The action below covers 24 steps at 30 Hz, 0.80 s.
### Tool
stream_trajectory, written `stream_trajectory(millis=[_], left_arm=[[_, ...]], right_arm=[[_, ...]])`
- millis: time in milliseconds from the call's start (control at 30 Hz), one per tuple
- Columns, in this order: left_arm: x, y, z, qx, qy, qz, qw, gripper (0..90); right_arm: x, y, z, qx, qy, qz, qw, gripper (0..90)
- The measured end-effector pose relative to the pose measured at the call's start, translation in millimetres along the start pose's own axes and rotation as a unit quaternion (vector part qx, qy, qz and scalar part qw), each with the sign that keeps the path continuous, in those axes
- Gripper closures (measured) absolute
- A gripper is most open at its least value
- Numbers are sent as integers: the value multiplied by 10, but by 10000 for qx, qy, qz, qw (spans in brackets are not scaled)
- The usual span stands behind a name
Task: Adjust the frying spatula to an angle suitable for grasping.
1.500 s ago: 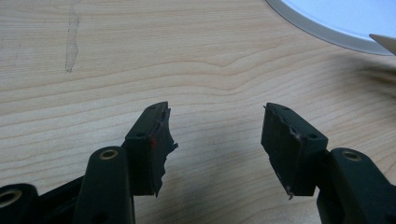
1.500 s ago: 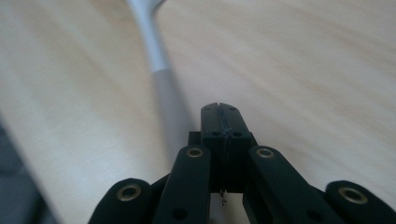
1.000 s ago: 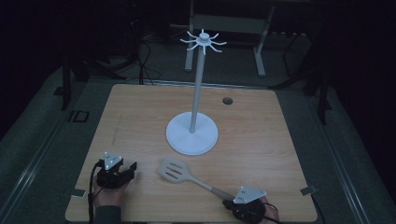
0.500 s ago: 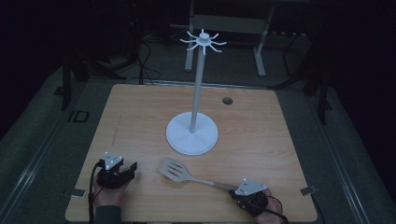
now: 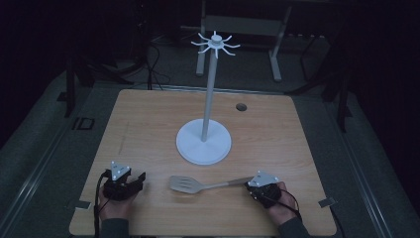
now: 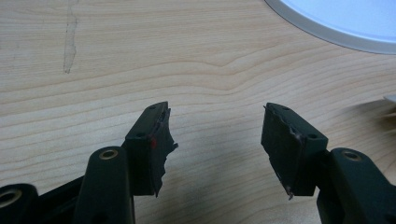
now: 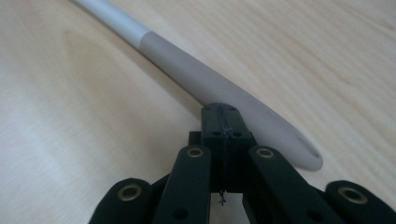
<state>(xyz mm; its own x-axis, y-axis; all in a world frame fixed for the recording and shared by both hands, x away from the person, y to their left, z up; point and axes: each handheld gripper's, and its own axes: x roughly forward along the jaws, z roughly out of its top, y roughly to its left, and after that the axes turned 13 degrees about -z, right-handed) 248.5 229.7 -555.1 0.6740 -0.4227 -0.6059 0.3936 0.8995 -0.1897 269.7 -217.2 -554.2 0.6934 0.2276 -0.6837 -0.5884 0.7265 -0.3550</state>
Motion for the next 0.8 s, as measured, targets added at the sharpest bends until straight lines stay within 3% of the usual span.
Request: stream_trajectory(millis=[333,433,533,633,667,733,800], left_arm=[[3,-1,2,-2,0,-14,10000,424],[-2,2,1,-13,-11,-16,10000,425],[-6,0,2,-12,-22,-20,10000,425],[-9,-17,9,31,-23,-69,10000,428],[-9,-17,9,31,-23,-69,10000,429],[-18,-52,26,76,-73,-148,9998,432],[-33,-83,41,157,-117,-211,9996,437]], right_arm=[[223,-146,120,320,-37,-103,9994,900],[251,-191,122,464,-46,-3,9989,900],[243,-255,103,580,-58,-111,9982,900],[227,-378,59,904,-84,-169,9957,900],[227,-378,59,904,-84,-169,9957,900],[214,-488,14,1175,-57,-278,9927,900],[215,-537,-4,1288,-27,-363,9910,900]])
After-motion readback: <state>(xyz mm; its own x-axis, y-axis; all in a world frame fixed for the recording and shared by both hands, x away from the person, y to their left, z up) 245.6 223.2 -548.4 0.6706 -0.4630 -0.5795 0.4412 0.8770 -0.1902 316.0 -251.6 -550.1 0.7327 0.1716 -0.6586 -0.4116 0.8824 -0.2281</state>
